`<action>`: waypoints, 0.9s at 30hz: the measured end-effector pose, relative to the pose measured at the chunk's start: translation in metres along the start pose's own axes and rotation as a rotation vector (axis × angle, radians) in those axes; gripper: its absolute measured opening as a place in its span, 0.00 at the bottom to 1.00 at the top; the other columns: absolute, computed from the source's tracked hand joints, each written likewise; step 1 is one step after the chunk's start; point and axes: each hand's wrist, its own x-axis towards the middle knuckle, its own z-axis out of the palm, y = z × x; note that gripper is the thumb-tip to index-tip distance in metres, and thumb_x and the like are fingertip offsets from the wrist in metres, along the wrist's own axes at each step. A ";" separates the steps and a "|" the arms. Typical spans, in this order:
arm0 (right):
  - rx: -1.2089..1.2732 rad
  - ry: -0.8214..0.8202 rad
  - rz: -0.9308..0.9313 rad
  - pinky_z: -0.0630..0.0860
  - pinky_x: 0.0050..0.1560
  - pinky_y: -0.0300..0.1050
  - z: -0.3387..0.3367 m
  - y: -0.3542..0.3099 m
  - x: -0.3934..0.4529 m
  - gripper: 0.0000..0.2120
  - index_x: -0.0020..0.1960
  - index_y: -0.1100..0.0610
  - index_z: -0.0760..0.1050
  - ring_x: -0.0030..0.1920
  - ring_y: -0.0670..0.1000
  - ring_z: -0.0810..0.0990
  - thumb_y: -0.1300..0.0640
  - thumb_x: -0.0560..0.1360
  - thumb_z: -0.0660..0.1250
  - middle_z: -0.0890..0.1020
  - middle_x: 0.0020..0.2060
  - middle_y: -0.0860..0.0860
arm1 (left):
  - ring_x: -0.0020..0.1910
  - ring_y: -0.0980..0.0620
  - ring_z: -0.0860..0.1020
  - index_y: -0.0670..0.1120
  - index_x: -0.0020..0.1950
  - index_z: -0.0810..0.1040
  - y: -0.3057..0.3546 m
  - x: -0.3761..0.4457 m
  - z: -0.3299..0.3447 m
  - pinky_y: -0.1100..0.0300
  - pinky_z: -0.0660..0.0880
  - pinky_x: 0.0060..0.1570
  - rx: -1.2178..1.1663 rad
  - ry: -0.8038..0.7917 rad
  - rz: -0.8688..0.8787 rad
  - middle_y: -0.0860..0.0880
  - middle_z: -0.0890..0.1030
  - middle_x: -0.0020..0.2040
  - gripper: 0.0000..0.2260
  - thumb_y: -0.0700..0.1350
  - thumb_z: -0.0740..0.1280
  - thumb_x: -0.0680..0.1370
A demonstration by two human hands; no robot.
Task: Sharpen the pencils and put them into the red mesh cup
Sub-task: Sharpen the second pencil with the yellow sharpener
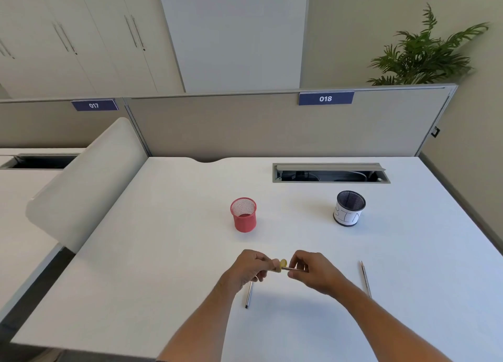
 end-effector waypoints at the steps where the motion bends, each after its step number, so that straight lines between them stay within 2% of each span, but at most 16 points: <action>1: -0.089 0.068 -0.061 0.73 0.38 0.42 0.001 0.003 -0.002 0.06 0.44 0.45 0.78 0.34 0.41 0.75 0.45 0.72 0.73 0.80 0.37 0.41 | 0.28 0.54 0.73 0.48 0.35 0.85 -0.001 0.000 0.000 0.63 0.69 0.33 -0.022 0.003 -0.011 0.50 0.77 0.29 0.13 0.55 0.77 0.72; 3: -0.330 0.278 -0.229 0.73 0.36 0.40 0.005 0.007 -0.004 0.04 0.45 0.44 0.81 0.38 0.41 0.76 0.45 0.74 0.74 0.79 0.41 0.39 | 0.27 0.53 0.71 0.44 0.38 0.86 -0.003 0.000 0.002 0.63 0.68 0.32 -0.097 0.005 -0.038 0.48 0.76 0.29 0.17 0.58 0.76 0.74; 5: -0.492 0.461 -0.417 0.74 0.29 0.42 0.009 0.011 -0.005 0.03 0.45 0.44 0.84 0.38 0.43 0.78 0.48 0.74 0.76 0.80 0.40 0.41 | 0.28 0.52 0.69 0.41 0.43 0.88 -0.006 0.001 0.003 0.63 0.68 0.31 -0.177 -0.013 -0.066 0.46 0.77 0.31 0.20 0.59 0.74 0.75; 7: -0.529 0.546 -0.540 0.74 0.26 0.44 0.012 0.014 -0.004 0.02 0.45 0.47 0.84 0.35 0.49 0.79 0.51 0.74 0.76 0.80 0.38 0.42 | 0.29 0.52 0.71 0.43 0.45 0.89 -0.006 0.000 0.003 0.63 0.70 0.33 -0.218 -0.047 -0.063 0.46 0.78 0.32 0.19 0.59 0.74 0.76; 10: -0.523 0.568 -0.543 0.73 0.25 0.44 0.008 0.013 -0.003 0.04 0.43 0.48 0.83 0.34 0.49 0.78 0.51 0.76 0.74 0.79 0.36 0.43 | 0.33 0.51 0.78 0.43 0.46 0.88 -0.003 -0.002 0.002 0.61 0.72 0.39 -0.205 -0.087 -0.007 0.43 0.85 0.38 0.19 0.59 0.76 0.71; 12: -0.490 0.512 -0.441 0.75 0.28 0.45 0.008 0.011 -0.003 0.05 0.42 0.48 0.83 0.35 0.47 0.78 0.50 0.77 0.73 0.79 0.35 0.43 | 0.38 0.53 0.81 0.43 0.49 0.88 0.001 -0.003 0.002 0.61 0.71 0.42 -0.128 -0.071 0.021 0.43 0.87 0.44 0.18 0.57 0.78 0.70; 13: -0.444 0.440 -0.324 0.76 0.31 0.45 0.008 0.009 -0.003 0.06 0.42 0.47 0.83 0.35 0.46 0.78 0.48 0.78 0.72 0.80 0.35 0.43 | 0.40 0.55 0.82 0.45 0.49 0.88 0.002 -0.003 0.002 0.61 0.71 0.42 -0.080 -0.053 0.036 0.44 0.88 0.46 0.15 0.54 0.78 0.71; 15: -0.278 0.215 -0.052 0.73 0.36 0.43 0.006 0.008 0.001 0.11 0.42 0.45 0.84 0.33 0.44 0.74 0.42 0.78 0.67 0.78 0.32 0.41 | 0.38 0.57 0.81 0.46 0.50 0.88 0.002 -0.002 0.003 0.63 0.71 0.40 -0.026 -0.028 0.067 0.45 0.88 0.45 0.09 0.45 0.79 0.71; 17: -0.060 -0.011 0.096 0.67 0.35 0.41 0.001 0.009 0.005 0.14 0.39 0.45 0.85 0.29 0.44 0.69 0.40 0.77 0.67 0.73 0.27 0.44 | 0.35 0.60 0.81 0.43 0.51 0.88 -0.001 -0.001 0.004 0.69 0.71 0.35 -0.021 -0.034 0.095 0.47 0.87 0.42 0.10 0.37 0.78 0.70; 19: 0.087 -0.169 0.124 0.65 0.34 0.41 -0.004 0.008 0.007 0.17 0.39 0.49 0.86 0.28 0.46 0.67 0.41 0.77 0.67 0.71 0.25 0.45 | 0.34 0.61 0.80 0.41 0.52 0.88 -0.005 -0.002 0.005 0.71 0.71 0.32 -0.009 -0.043 0.089 0.48 0.86 0.42 0.12 0.34 0.78 0.69; 21: 0.114 -0.221 0.115 0.65 0.33 0.41 -0.006 0.005 0.007 0.15 0.42 0.50 0.85 0.27 0.46 0.67 0.41 0.77 0.67 0.73 0.24 0.45 | 0.34 0.58 0.80 0.43 0.51 0.88 -0.007 -0.003 0.005 0.68 0.69 0.33 0.024 -0.042 0.062 0.47 0.86 0.41 0.11 0.38 0.79 0.70; 24: 0.022 -0.168 0.042 0.71 0.34 0.41 -0.006 -0.002 0.007 0.08 0.47 0.46 0.79 0.31 0.43 0.75 0.44 0.73 0.71 0.83 0.30 0.45 | 0.33 0.54 0.78 0.46 0.48 0.88 -0.009 -0.003 -0.001 0.64 0.69 0.35 0.014 -0.043 -0.001 0.47 0.86 0.40 0.08 0.46 0.78 0.71; 27: -0.237 -0.042 -0.161 0.75 0.36 0.44 -0.004 -0.006 0.004 0.04 0.50 0.45 0.77 0.36 0.45 0.78 0.49 0.75 0.70 0.82 0.35 0.40 | 0.26 0.53 0.71 0.45 0.44 0.88 -0.010 -0.003 -0.005 0.64 0.67 0.32 -0.055 -0.024 -0.050 0.46 0.83 0.35 0.14 0.56 0.75 0.73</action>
